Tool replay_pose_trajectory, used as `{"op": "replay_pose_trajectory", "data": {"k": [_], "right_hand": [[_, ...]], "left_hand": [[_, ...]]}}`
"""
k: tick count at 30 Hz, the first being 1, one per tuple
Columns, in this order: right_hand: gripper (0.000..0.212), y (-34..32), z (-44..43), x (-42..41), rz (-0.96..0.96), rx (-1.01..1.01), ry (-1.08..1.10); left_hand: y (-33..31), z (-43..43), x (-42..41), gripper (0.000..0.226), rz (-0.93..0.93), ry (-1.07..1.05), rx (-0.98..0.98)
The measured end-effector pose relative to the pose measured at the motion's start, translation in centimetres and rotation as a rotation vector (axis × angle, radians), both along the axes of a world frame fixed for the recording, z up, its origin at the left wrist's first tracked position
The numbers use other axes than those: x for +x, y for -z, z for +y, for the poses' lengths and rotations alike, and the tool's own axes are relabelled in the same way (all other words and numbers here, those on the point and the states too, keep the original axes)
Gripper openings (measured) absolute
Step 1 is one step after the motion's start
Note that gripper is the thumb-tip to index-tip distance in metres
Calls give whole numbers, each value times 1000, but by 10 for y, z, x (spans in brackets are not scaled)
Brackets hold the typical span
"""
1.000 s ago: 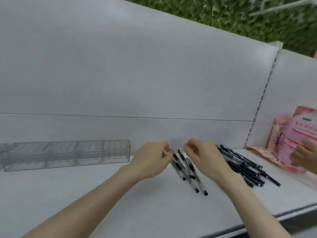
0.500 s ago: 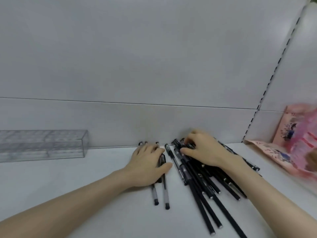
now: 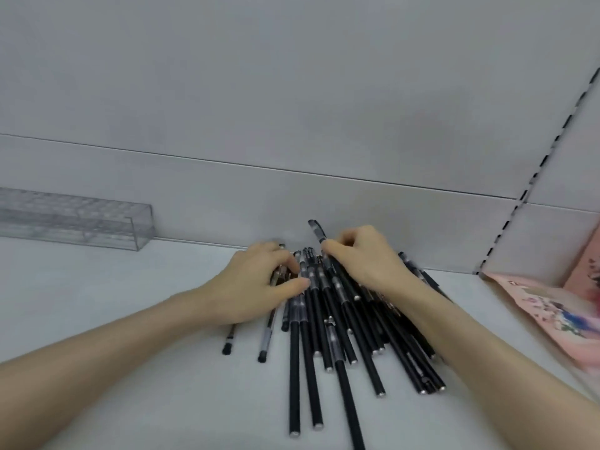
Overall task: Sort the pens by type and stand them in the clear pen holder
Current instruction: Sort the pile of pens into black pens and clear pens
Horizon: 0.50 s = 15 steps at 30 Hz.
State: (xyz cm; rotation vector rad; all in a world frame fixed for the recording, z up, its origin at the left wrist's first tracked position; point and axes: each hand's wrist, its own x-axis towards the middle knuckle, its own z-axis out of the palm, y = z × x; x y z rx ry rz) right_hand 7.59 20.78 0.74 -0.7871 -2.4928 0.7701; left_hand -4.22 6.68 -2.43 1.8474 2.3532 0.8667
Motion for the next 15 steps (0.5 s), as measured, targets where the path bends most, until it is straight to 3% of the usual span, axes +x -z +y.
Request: {"op": "replay_pose_trajectory", "data": {"k": [4, 9, 15], "right_hand": [[27, -10, 13, 16, 104, -235, -33], [12, -4, 18, 27, 213, -357, -11], [17, -5, 7, 38, 273, -499, -152]], "left_hand": [[-15, 23, 9, 34, -33, -70, -1], [-8, 36, 16, 49, 28, -152, -97], [-9, 29, 9, 39, -312, -89, -77]]}}
